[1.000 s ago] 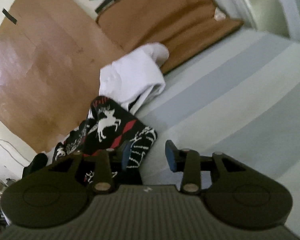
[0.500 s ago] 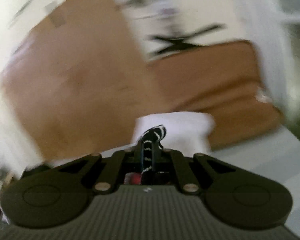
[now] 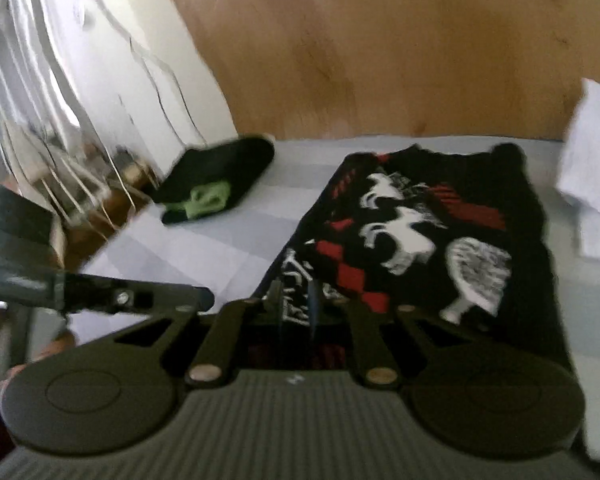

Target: Fold small clothes

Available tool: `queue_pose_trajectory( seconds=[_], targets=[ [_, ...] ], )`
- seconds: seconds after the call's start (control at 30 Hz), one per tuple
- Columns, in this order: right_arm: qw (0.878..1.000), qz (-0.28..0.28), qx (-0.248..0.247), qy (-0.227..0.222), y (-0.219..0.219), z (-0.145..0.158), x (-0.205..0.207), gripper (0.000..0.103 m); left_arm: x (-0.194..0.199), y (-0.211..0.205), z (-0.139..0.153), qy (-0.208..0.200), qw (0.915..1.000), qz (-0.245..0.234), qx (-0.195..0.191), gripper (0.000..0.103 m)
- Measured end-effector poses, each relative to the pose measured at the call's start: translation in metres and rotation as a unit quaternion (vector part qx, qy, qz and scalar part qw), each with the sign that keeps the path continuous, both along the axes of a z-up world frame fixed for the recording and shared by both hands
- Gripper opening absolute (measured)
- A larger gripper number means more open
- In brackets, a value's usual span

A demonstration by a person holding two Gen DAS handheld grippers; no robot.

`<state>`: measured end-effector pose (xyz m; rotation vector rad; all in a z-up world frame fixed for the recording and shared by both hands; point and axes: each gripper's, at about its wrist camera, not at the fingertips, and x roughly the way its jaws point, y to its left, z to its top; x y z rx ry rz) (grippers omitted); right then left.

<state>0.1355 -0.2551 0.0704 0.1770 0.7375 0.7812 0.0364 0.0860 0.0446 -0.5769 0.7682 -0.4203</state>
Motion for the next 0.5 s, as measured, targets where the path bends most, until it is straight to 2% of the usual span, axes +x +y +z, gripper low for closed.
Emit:
queue_pose_trajectory(
  seconds=[0.13,0.2,0.27,0.3,0.33,0.37,0.4,0.47,0.5],
  targets=[
    [0.996,-0.083,-0.012,-0.036,-0.074,0.009,-0.022,0.039,0.02,-0.01,-0.002,0.005,0.9998,-0.017,0.012,0.066],
    [0.991,-0.118,-0.034,-0.043,-0.103,0.005,-0.026,0.052,0.035,-0.022,-0.006,0.016,0.9992,-0.028,0.023,0.068],
    [0.987,-0.143,-0.063,-0.043,-0.123,-0.005,-0.033,0.061,0.048,-0.032,-0.012,0.031,0.9982,-0.035,0.038,0.069],
    [0.986,-0.148,-0.073,-0.039,-0.127,-0.01,-0.035,0.061,0.055,-0.037,-0.016,0.04,0.9974,-0.038,0.047,0.067],
    [0.985,-0.149,-0.076,-0.033,-0.132,-0.015,-0.035,0.061,0.06,-0.041,-0.018,0.044,0.9967,-0.04,0.054,0.057],
    [0.986,-0.148,-0.072,-0.028,-0.136,-0.019,-0.035,0.058,0.064,-0.044,-0.019,0.047,0.996,-0.041,0.064,0.045],
    [0.988,-0.14,-0.063,-0.021,-0.137,-0.022,-0.034,0.041,0.067,-0.048,-0.019,0.049,0.9951,-0.04,0.076,0.016],
    [0.992,-0.117,-0.048,-0.01,-0.126,-0.024,-0.029,0.009,0.073,-0.051,-0.016,0.052,0.9938,-0.042,0.089,0.011],
    [0.992,-0.115,-0.047,-0.021,-0.121,-0.021,-0.029,0.009,0.075,-0.052,-0.012,0.049,0.9938,-0.043,0.09,0.01]
  ],
)
